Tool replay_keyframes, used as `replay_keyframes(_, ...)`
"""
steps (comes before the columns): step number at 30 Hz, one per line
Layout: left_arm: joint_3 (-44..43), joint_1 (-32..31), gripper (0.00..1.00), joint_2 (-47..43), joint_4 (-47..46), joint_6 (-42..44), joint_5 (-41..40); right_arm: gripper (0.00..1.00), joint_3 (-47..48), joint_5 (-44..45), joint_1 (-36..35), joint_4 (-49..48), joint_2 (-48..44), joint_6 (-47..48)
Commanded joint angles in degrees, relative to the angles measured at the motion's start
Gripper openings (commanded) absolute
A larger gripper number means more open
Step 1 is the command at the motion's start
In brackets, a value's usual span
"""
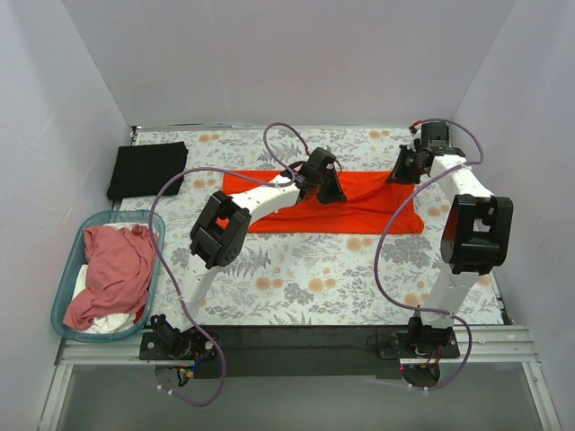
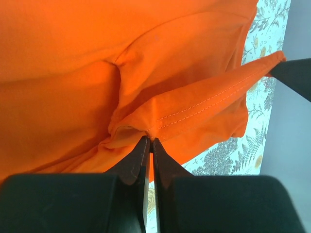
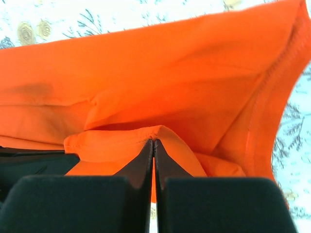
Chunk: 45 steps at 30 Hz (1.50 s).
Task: Fold and stack the t-shirts
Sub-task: Fold the tshirt
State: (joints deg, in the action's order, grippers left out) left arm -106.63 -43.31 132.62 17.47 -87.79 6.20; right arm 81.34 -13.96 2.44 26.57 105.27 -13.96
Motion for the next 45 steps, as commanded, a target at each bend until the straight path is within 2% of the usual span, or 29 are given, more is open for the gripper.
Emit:
replay_keyframes(1, -1.6, 1.1, 0.00, -2.3, -1.7, -0.7, -0.3, 0.01, 4.2, -1.6, -0.9, -2.1, 1.2, 1.8)
replay_keyframes(21, 1.3, 3.3, 0.00, -4.6, -3.8, -2.0, -2.8, 0.01, 11.3, -3.1, -1.7, -4.0, 5.9, 3.1)
replay_keyframes(45, 0.7, 4.7, 0.00, -0.7, -3.9, -2.5, -4.8, 0.01, 15.5, -4.7, -2.3, -6.5, 13.3, 3.6)
